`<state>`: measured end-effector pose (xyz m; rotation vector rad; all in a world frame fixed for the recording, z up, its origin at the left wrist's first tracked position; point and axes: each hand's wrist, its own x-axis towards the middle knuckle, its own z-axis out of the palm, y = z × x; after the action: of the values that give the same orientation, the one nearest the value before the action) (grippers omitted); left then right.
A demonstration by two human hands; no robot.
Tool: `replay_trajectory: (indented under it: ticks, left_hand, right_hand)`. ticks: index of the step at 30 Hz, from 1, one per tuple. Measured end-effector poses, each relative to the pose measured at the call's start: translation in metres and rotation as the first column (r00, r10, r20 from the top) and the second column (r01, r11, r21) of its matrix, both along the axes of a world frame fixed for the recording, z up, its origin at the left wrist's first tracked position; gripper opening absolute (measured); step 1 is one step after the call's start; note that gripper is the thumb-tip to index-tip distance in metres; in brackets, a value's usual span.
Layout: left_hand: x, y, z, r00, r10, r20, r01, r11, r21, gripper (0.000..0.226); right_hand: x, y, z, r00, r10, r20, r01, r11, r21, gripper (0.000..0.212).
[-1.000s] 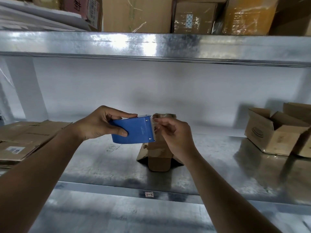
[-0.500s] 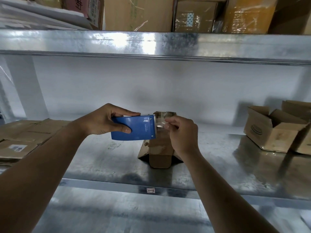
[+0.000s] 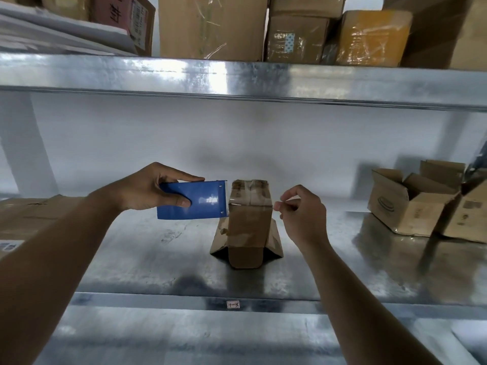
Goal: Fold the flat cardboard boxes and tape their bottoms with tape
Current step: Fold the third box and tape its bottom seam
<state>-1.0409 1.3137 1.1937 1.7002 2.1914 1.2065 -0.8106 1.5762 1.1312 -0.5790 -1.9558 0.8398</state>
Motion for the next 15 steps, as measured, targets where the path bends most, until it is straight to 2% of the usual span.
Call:
replay_trajectory:
  ticks: [7,15]
  left_hand:
    - [-0.006,0.012,0.005,0.999,-0.012,0.041,0.015,0.998,-0.066,0.060]
    - [-0.011,0.016,0.003,0.997,-0.024,0.069,0.031,0.994,-0.101,0.060]
  right_hand:
    - [-0.005,0.009,-0.001,0.995,-0.038,0.088,0.037,0.999,0.005,0.022]
    - [-0.010,0.016,-0.008,0.990,0.027,0.139,-0.031,0.999,0.025,0.010]
